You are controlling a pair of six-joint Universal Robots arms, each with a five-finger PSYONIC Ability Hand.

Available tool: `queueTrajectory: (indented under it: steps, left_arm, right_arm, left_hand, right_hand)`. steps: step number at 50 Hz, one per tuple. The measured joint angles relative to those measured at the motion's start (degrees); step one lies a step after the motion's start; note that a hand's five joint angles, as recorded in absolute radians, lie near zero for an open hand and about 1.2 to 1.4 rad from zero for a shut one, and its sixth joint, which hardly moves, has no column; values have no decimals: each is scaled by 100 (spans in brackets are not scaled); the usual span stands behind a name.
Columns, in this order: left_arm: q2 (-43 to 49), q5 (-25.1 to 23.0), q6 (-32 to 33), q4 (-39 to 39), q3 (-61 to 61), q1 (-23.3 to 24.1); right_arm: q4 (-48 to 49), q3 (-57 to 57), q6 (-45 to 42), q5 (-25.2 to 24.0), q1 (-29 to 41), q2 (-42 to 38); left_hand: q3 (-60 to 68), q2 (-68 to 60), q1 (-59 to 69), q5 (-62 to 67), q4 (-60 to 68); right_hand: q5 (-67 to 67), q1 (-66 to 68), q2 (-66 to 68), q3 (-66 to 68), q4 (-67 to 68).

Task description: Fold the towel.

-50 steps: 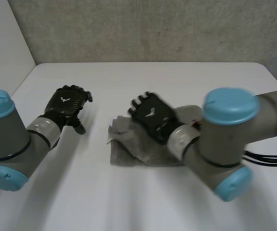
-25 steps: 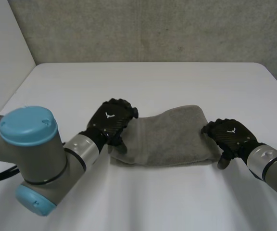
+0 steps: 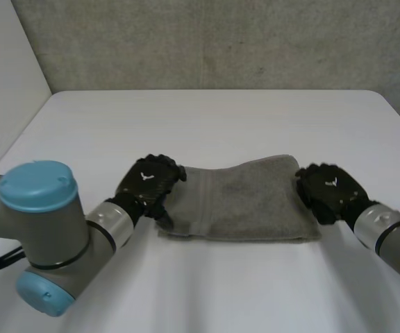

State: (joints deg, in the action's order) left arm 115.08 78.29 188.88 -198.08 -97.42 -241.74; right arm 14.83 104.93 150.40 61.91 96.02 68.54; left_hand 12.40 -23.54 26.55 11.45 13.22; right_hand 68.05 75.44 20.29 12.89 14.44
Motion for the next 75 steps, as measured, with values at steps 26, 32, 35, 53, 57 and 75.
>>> queueTrajectory:
  steps: [26,32,35,53,57,75]
  left_arm:
    - [-957,-40,-319,-41,-729,-828]
    - [-904,-29,-326,-64,-605,-734]
    - [-891,-12,-330,-66,-523,-666]
    - [-806,16,-593,-64,-423,-574]
    - [-794,12,-595,-68,-428,-575]
    - [-803,11,-587,-82,-445,-661]
  right_arm:
    - [-802,-1144,93,1021,1733,173]
    - [-11,139,390,849,817,795]
    - [164,492,524,706,565,910]
    - [254,1019,643,172,65,527]
    - [369,1037,628,173,75,463]
    - [474,398,406,20,144,185]
  left_hand:
    - [0,0,0,-5,0]
    - [0,0,0,-5,0]
    - [0,0,0,-5,0]
    - [0,0,0,-5,0]
    - [0,0,0,-5,0]
    - [0,0,0,-5,0]
  right_hand:
    - [-4196,-3727,1708,0,0]
    - [-4178,-3727,1708,0,0]
    - [-4175,-3727,1708,0,0]
    - [-4159,-3727,1708,0,0]
    - [-3672,-3444,2029,0,0]
    - [-351,-131,5097,0,0]
